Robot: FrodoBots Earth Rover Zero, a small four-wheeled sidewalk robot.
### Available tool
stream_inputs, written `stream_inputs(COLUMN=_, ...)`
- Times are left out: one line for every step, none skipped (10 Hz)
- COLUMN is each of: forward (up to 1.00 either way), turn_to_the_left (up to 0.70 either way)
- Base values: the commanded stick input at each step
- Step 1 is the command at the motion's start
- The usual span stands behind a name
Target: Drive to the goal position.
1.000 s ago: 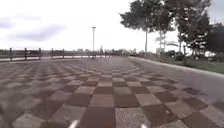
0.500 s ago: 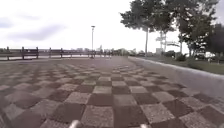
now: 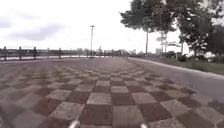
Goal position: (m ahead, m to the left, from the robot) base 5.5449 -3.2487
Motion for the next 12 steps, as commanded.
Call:
stream_inputs(forward=0.70, turn_to_the_left=0.02)
stream_inputs(forward=0.70, turn_to_the_left=0.02)
stream_inputs(forward=0.70, turn_to_the_left=0.02)
stream_inputs(forward=0.70, turn_to_the_left=0.02)
stream_inputs(forward=0.70, turn_to_the_left=0.02)
stream_inputs(forward=0.70, turn_to_the_left=0.02)
stream_inputs(forward=0.70, turn_to_the_left=0.02)
stream_inputs(forward=0.70, turn_to_the_left=0.02)
stream_inputs(forward=0.70, turn_to_the_left=0.01)
stream_inputs(forward=0.70, turn_to_the_left=0.00)
stream_inputs(forward=0.70, turn_to_the_left=0.00)
stream_inputs(forward=0.70, turn_to_the_left=0.01)
